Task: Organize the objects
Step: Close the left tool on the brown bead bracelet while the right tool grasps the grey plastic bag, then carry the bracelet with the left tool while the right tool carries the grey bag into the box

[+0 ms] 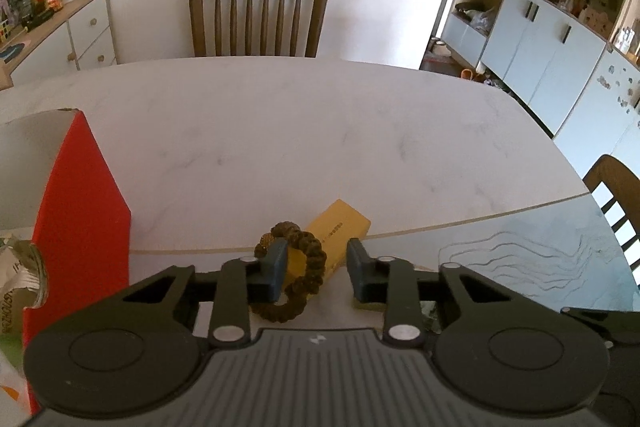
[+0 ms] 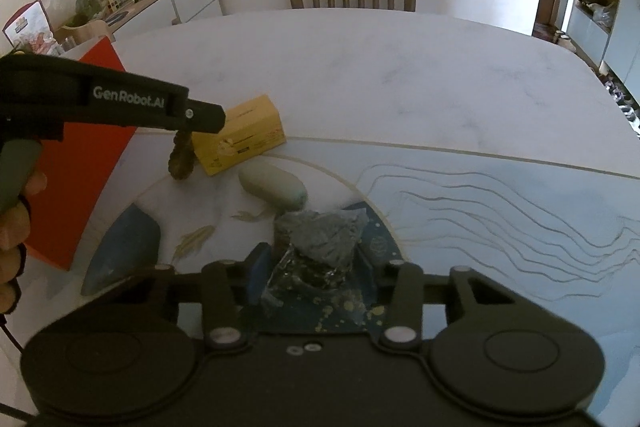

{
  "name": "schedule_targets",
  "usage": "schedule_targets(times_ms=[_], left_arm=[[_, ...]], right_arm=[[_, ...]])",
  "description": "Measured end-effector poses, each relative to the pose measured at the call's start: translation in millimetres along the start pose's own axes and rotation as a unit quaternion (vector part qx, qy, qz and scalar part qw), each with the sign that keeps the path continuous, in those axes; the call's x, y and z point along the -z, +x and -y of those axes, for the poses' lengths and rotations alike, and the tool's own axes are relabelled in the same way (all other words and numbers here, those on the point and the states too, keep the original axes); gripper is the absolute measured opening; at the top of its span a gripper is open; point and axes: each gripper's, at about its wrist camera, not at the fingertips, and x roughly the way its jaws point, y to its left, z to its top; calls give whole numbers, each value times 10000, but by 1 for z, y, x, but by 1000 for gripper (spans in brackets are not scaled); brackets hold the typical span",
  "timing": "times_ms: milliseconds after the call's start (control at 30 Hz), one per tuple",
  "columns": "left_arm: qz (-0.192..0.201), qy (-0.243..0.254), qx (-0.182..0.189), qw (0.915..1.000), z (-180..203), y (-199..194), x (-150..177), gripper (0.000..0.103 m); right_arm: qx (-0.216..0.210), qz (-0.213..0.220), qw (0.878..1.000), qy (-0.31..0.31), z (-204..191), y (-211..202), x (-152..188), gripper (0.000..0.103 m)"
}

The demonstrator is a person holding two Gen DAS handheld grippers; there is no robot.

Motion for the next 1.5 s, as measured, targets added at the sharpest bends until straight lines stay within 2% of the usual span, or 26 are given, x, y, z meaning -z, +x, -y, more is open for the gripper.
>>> schedule_targets(times_ms=[133,233,667,1100,1333,1500], left_arm=[[-27,-122,20,9999,-4,0,-1,12],[-23,-149,31,9999,-6,-1,-1,9],[43,-207,45,9998,-14,-28,-5,8],[72,-364,416,9984,-31,-75,-5,8],[198,-352,534,9978,-41,-108,-9,8],[299,-372,548,9974,-58,-132,-17,8]], right_arm=[[28,-8,10000,52,3,-2,0,40],[27,-5,10000,88,5,-5,1,38],[23,117,9997,211,6,-33,6,30],[-59,408,9987,293,1,-92,9,29],[-200,497,9983,250,-12,-113,-5,29],[-338,614,9975,66,-36,-122,-22,29]])
